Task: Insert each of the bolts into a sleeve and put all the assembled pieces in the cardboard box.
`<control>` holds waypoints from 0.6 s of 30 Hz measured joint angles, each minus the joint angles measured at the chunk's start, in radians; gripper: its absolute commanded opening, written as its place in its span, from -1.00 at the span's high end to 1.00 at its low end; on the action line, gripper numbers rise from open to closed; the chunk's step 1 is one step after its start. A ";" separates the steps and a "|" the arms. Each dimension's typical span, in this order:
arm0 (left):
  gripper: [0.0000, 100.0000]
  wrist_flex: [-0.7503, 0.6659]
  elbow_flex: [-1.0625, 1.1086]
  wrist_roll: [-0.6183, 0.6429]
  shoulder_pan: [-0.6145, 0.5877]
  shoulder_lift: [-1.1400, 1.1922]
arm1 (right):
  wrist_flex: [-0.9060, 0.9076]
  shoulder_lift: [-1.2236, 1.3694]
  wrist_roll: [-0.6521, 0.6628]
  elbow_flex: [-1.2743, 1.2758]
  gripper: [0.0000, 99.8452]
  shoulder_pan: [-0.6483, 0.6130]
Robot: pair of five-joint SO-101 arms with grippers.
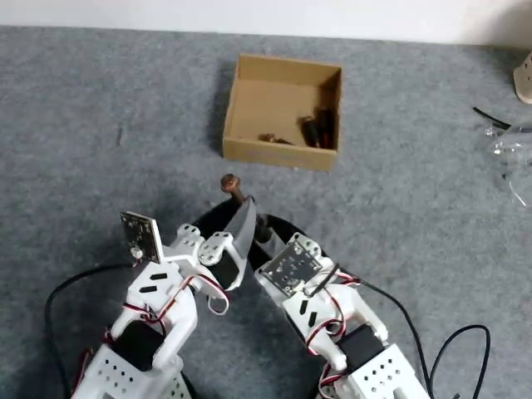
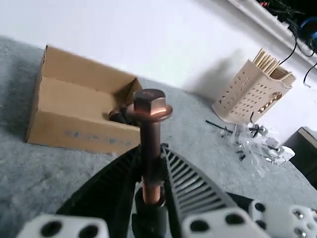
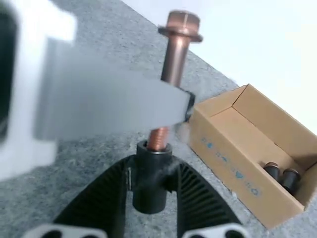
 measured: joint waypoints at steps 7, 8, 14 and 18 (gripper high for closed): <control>0.99 0.189 0.000 0.011 0.035 -0.017 | 0.003 0.005 0.003 0.002 0.99 -0.002; 0.99 0.209 0.000 0.011 0.054 -0.017 | 0.005 0.005 0.005 0.002 0.99 -0.002; 0.99 0.239 0.000 -0.023 0.092 -0.017 | 0.005 0.006 0.005 0.002 0.99 -0.002; 0.84 0.241 0.000 -0.046 0.061 -0.017 | 0.005 0.006 0.005 0.002 0.99 -0.002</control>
